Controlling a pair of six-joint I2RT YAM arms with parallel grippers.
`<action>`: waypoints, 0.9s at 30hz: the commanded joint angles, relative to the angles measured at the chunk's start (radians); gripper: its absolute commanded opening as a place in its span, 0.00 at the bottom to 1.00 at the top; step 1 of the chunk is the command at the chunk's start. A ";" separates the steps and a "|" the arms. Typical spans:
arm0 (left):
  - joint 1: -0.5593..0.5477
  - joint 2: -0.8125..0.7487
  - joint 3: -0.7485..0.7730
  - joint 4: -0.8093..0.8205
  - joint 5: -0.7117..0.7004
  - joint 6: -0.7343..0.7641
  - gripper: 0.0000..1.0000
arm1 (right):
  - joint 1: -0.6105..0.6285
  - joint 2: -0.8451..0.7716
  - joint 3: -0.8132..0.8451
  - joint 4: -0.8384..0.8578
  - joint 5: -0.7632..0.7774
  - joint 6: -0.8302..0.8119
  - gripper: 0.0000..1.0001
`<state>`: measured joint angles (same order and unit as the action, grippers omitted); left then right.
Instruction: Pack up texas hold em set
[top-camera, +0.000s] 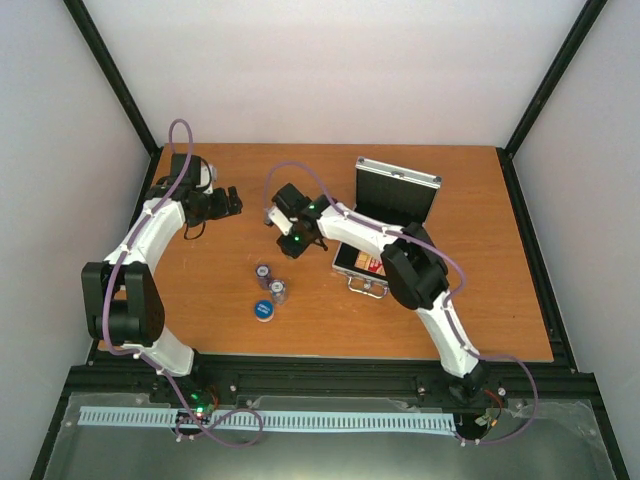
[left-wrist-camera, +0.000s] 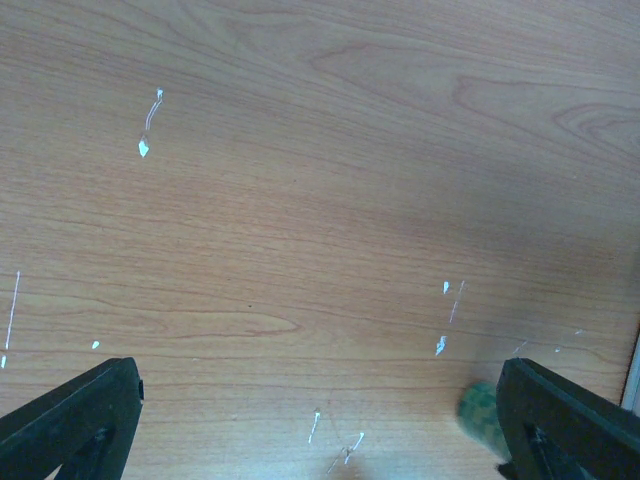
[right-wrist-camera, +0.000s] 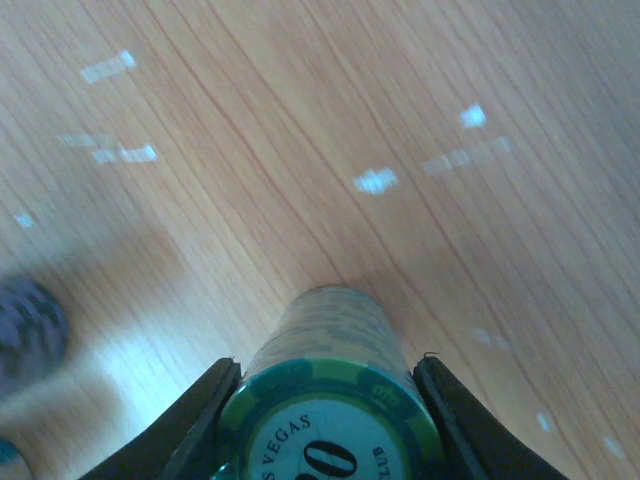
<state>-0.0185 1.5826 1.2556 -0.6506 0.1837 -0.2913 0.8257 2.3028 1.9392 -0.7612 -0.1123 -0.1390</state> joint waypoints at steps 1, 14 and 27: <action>0.008 -0.011 0.007 0.018 0.002 -0.003 1.00 | 0.006 -0.169 -0.117 0.041 0.164 -0.007 0.03; 0.008 0.025 0.019 0.042 0.030 -0.012 1.00 | 0.006 -0.549 -0.458 0.095 0.443 -0.003 0.03; 0.008 0.026 0.005 0.053 0.036 -0.016 1.00 | 0.006 -0.516 -0.637 0.214 0.570 -0.031 0.03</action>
<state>-0.0185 1.6062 1.2556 -0.6197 0.2115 -0.2989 0.8253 1.7748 1.2995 -0.6518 0.3775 -0.1604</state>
